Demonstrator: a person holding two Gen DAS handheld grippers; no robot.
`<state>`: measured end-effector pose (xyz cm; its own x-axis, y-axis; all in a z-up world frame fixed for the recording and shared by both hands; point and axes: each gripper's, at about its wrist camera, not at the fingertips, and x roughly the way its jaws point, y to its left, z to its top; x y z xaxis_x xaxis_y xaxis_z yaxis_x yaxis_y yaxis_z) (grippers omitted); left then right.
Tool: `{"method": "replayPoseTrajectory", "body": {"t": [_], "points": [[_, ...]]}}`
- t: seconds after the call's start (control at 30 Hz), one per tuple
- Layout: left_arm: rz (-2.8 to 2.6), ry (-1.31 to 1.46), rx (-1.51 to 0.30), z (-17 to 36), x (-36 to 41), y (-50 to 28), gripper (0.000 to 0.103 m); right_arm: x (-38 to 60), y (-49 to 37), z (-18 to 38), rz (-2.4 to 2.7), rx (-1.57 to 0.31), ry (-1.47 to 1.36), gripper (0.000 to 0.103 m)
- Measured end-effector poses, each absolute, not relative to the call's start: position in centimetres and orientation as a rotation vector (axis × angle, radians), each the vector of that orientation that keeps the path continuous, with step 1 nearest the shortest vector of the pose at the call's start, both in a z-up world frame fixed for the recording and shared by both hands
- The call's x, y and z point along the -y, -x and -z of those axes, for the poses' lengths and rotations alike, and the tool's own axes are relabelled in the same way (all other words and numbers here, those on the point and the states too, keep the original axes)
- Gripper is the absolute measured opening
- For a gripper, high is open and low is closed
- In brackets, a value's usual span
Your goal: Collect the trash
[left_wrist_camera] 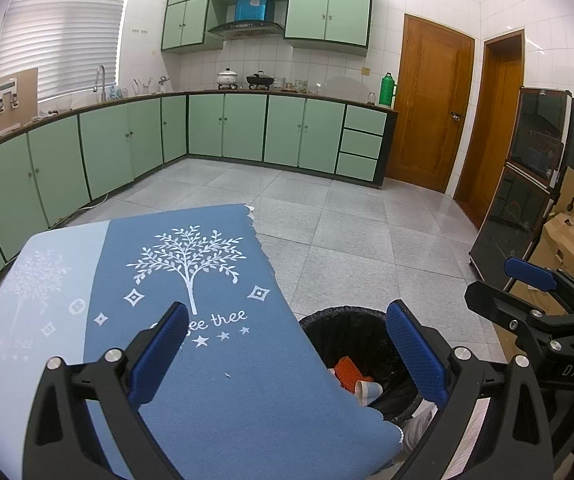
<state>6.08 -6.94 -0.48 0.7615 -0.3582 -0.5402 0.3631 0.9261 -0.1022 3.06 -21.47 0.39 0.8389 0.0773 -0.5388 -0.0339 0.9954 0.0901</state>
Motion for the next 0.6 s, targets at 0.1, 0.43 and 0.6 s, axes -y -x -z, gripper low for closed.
{"method": "replayPoseTrajectory", "body": {"t": [0.1, 0.43, 0.6], "points": [[0.392, -0.010, -0.586, 0.51, 6.87, -6.11, 0.097, 21.43, -3.02, -0.45, -0.059, -0.573, -0.076, 0.098], [0.392, -0.008, -0.588, 0.53, 6.76, -6.18, 0.097, 21.20, -3.12, 0.03, -0.060, -0.578, -0.078, 0.098], [0.391, -0.007, -0.588, 0.57, 6.63, -6.22, 0.097, 21.08, -3.15, 0.37, -0.059, -0.581, -0.079, 0.098]]}}
